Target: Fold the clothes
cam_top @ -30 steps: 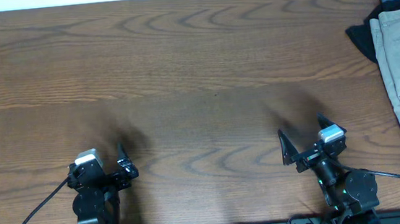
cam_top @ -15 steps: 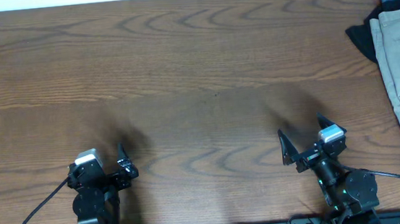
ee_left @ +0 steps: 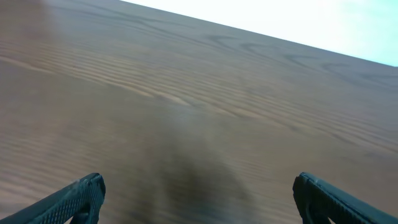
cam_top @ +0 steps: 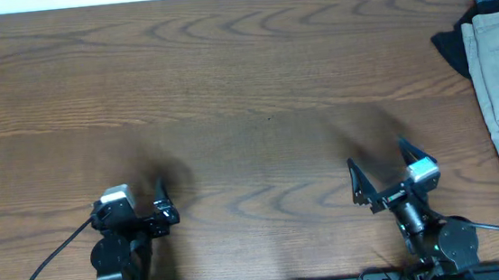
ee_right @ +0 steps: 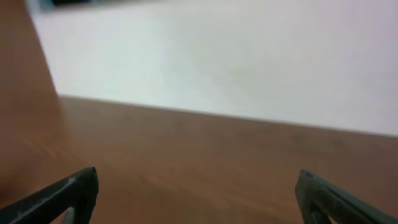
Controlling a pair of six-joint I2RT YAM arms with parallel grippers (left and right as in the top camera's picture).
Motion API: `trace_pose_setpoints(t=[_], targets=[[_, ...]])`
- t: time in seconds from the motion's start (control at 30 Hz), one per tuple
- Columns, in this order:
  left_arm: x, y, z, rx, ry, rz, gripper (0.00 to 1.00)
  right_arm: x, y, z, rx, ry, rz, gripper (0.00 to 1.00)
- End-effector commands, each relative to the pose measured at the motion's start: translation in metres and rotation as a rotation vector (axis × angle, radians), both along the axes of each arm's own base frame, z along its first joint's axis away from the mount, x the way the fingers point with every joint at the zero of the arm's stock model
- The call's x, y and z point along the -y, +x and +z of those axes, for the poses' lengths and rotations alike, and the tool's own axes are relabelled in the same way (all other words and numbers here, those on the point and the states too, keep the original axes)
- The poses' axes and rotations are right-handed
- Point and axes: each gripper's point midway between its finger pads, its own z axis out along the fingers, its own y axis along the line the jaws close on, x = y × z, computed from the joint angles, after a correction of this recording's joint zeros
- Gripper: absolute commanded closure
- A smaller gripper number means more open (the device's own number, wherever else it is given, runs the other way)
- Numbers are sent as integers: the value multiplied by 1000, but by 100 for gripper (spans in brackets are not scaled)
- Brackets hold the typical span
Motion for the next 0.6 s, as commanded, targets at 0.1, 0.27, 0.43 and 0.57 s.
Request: trace_pose_setpoints(t=[0.1,0.27,0.43,0.57], targets=[[14,2,3,25,-32,-77,2,-16,-8,1,-16,48,103,1],[14,4,35,110,-20,-78,2,-10,-4,-3,-41,56,64,1],[12,7,57,95,-20,-70,2,12,5,17,-24,68,-70,1],[11,19,76,29,-28,-70,2,15,13,32,-89,51,-89,1]])
